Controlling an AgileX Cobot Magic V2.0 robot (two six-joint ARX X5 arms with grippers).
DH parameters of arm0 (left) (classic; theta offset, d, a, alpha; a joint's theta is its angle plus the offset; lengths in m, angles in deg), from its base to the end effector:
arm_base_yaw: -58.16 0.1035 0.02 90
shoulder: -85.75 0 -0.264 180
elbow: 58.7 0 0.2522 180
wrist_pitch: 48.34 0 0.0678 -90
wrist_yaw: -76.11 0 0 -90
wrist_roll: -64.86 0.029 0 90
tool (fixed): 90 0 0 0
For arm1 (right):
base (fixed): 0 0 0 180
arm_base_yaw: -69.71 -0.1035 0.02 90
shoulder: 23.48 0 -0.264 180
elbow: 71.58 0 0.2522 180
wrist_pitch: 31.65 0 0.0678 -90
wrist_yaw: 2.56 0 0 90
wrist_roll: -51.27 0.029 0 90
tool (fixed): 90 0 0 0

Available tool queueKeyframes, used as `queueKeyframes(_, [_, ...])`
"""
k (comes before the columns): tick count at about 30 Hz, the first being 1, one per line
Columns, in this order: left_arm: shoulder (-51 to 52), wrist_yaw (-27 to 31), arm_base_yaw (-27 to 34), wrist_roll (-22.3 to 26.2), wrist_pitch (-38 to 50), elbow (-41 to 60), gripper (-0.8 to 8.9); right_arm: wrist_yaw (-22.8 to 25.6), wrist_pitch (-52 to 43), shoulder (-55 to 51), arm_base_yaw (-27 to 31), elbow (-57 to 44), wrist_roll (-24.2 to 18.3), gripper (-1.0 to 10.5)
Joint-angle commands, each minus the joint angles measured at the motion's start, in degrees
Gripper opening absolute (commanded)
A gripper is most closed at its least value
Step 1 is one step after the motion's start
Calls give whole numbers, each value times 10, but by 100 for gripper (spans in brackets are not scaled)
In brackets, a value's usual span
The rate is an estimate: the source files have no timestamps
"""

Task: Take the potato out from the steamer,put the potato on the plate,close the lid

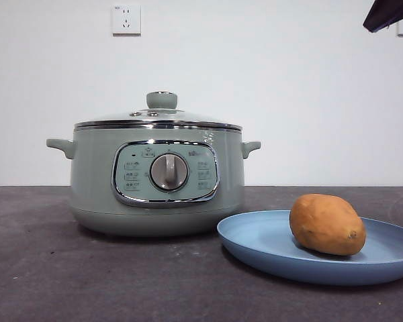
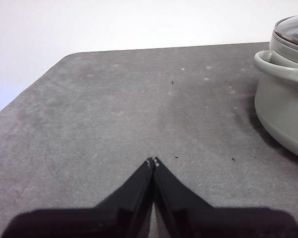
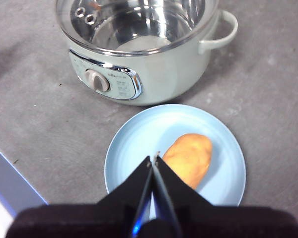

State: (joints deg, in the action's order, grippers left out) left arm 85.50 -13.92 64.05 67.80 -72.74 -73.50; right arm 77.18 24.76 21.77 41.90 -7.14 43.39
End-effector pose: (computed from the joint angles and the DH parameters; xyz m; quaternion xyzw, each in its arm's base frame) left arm 0.0950 0.0098 0.1515 0.0211 0.0870 0.0487 0.9948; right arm 0.1294 0.0741 0.3156 -0.1101 0.2934 0.3300 0.8904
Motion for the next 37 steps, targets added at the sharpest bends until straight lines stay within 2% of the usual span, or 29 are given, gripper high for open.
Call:
queueKeyframes(1, [2, -1, 2, 0, 0, 9, -4, 0, -1, -19, 20, 3, -21, 1])
queueKeyframes(3, [2, -1, 2, 0, 0, 9, -4, -3, -7, -36, 43, 3, -22, 1])
queueKeyframes(7, [2, -1, 2, 0, 0, 9, -4, -18, -21, -83, 108, 1, 44, 1])
queueKeyframes(9, [2, -1, 2, 0, 0, 9, -4, -17, -38, -107, 142, -7, 49, 1])
queueKeyframes(12, [2, -1, 2, 0, 0, 9, -4, -19, -104, -154, 200, -42, 58, 1])
queueKeyframes(18, [2, -1, 2, 0, 0, 9, -4, -16, -244, -249, 276, -156, 70, 1])
queueKeyframes(22, [2, -1, 2, 0, 0, 9, -4, -13, -336, -309, 297, -255, 81, 1])
queueKeyframes(26, [2, -1, 2, 0, 0, 9, -4, -7, -386, -360, 300, -344, 85, 1])
queueKeyframes(33, [2, -1, 2, 0, 0, 9, -4, 44, -396, -423, 300, -441, 111, 1])
queueKeyframes(37, [2, -1, 2, 0, 0, 9, -4, 47, -396, -448, 300, -475, 115, 1])
